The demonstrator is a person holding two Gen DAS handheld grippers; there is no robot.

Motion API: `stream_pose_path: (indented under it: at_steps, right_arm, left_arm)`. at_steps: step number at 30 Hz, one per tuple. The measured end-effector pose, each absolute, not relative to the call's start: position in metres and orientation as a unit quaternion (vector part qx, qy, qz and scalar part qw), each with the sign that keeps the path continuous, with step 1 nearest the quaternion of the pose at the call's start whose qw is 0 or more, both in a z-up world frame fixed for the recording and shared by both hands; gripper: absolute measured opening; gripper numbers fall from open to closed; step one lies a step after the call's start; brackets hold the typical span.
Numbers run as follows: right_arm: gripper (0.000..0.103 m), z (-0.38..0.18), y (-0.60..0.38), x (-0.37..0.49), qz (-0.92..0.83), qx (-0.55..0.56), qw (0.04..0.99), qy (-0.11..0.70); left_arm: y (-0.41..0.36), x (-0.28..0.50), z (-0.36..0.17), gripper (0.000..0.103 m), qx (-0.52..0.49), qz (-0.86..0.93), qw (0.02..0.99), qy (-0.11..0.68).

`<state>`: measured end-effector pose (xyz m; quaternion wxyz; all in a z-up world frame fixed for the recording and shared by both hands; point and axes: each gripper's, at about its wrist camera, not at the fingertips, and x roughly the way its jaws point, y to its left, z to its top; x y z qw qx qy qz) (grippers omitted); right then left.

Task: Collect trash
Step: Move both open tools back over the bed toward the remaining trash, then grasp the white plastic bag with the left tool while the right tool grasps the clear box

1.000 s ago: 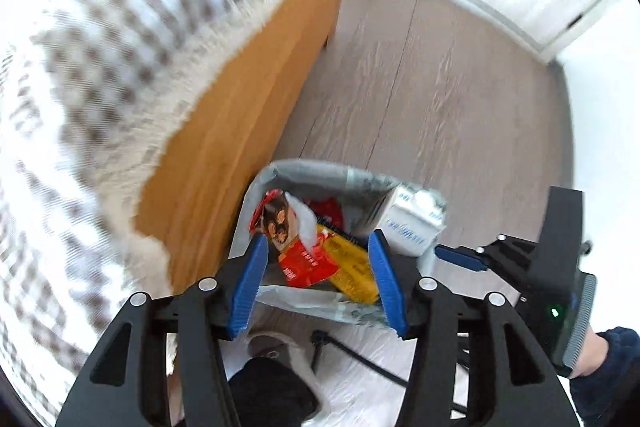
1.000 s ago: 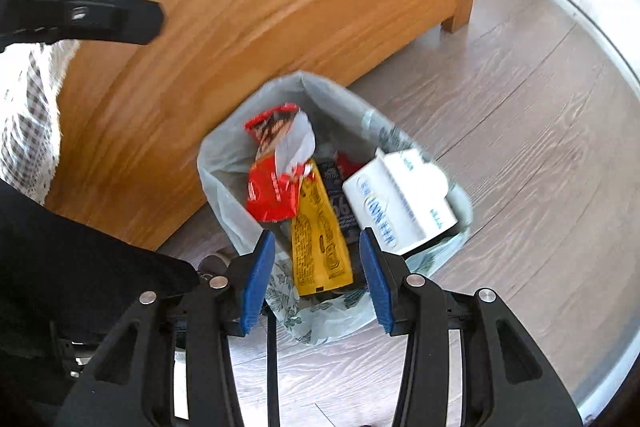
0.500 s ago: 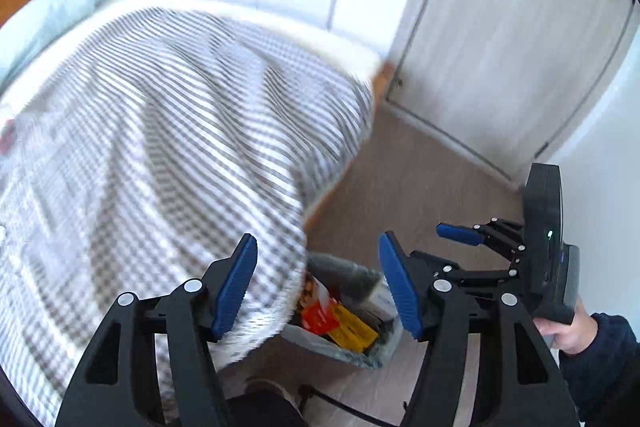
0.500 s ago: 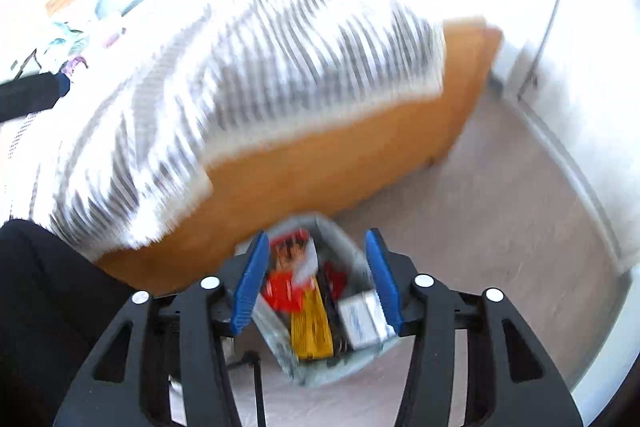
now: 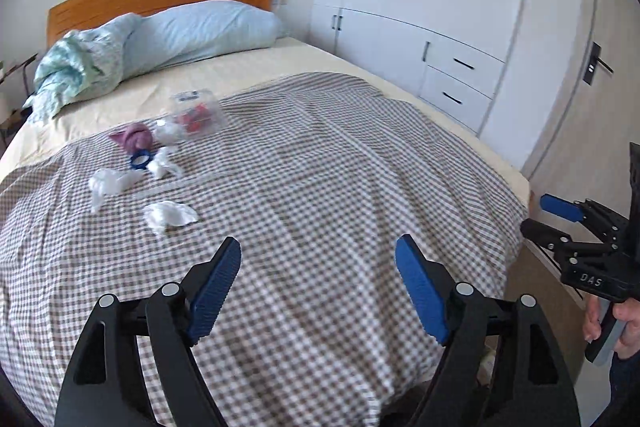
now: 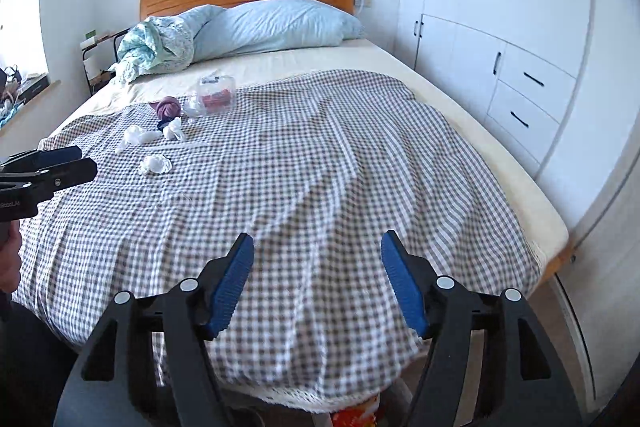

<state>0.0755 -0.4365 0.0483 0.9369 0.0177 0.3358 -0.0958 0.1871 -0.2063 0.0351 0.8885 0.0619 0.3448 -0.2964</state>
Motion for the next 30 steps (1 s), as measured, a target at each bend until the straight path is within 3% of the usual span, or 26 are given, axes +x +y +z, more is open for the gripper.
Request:
stream_pose_path:
  at_steps: [6,11,21,23,25,30]
  right_arm:
    - [0.064,0.041,-0.387,0.126,-0.054,0.019,0.944,0.324]
    - [0.064,0.021,-0.360,0.162,-0.033,-0.003,0.937,0.347]
    - [0.064,0.006,-0.366,0.232,-0.030,-0.026,0.929,0.368]
    - [0.064,0.003,-0.366,0.252,-0.031,-0.035,0.928,0.369]
    - [0.064,0.000,-0.362,0.276,-0.029,-0.050,0.928,0.367]
    - [0.064,-0.015,-0.352,0.352,-0.009,-0.022,0.931,0.363]
  left_arm:
    - [-0.125,0.292,0.001,0.077,0.065,-0.223,0.904,0.360]
    - [-0.073,0.418,-0.041,0.076,0.004,-0.158,0.895,0.418]
    - [-0.070,0.577,-0.112,0.074,0.032,-0.058,0.881,0.469]
    - [-0.067,0.579,-0.121,0.019,0.028,-0.055,0.882,0.468]
    - [-0.060,0.571,-0.120,0.007,0.006,-0.074,0.888,0.454]
    - [-0.032,0.542,-0.093,0.003,-0.061,-0.099,0.909,0.400]
